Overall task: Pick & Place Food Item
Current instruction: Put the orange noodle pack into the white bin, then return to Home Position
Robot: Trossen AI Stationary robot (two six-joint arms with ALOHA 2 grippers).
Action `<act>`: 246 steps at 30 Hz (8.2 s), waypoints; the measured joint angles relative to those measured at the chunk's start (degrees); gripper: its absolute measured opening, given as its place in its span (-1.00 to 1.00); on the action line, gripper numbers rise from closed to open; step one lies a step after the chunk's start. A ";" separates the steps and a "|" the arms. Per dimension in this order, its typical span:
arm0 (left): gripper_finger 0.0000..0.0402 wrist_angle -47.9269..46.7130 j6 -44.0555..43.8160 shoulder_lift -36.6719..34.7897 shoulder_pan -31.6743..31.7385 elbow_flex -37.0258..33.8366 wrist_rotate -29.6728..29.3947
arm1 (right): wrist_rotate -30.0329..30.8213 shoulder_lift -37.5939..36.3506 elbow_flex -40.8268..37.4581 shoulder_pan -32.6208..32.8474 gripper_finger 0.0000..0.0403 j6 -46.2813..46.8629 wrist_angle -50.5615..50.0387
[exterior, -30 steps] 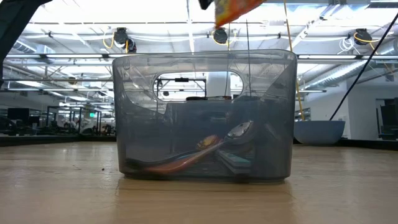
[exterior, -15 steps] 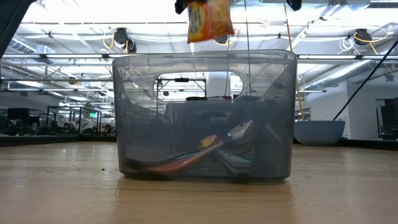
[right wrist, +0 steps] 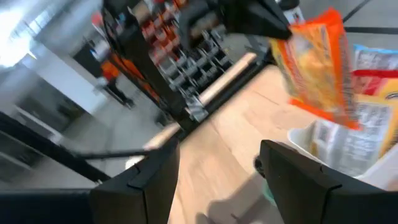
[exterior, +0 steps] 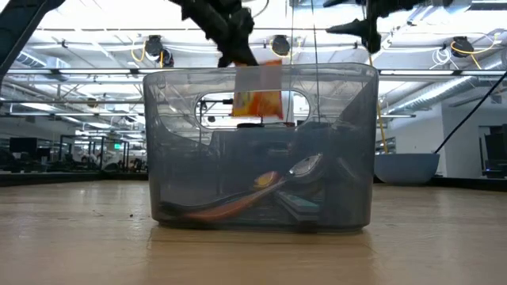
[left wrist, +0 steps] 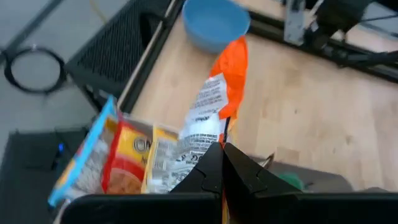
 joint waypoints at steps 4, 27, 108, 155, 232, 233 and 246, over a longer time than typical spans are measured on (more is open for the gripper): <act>-0.99 2.08 -1.08 0.09 0.32 -4.99 -0.30 | 0.02 -2.30 -7.65 -0.02 0.08 5.80 10.75; -0.99 14.81 -5.50 0.07 -1.15 -18.01 -0.78 | 0.32 -4.14 -11.38 -0.04 0.08 6.40 15.19; -0.63 11.49 -13.97 -58.69 4.07 -39.10 -3.59 | -2.45 -20.32 -11.34 -11.83 -0.96 -10.46 11.22; -0.79 49.67 -43.39 -98.64 4.11 -99.42 -11.16 | 40.88 -36.18 -42.51 8.50 -1.00 -12.90 8.54; -0.79 46.28 -24.23 -93.91 4.08 -109.96 -29.84 | 29.22 -50.44 -47.40 8.81 -1.00 -33.67 10.52; -0.79 46.25 -23.29 -93.90 4.08 -109.96 -29.75 | 30.82 -50.45 -47.42 8.82 -1.00 -34.11 11.40; -0.79 51.75 -15.97 -94.09 4.11 -111.84 -27.01 | 33.28 -50.45 -51.88 8.94 -1.00 -29.03 18.92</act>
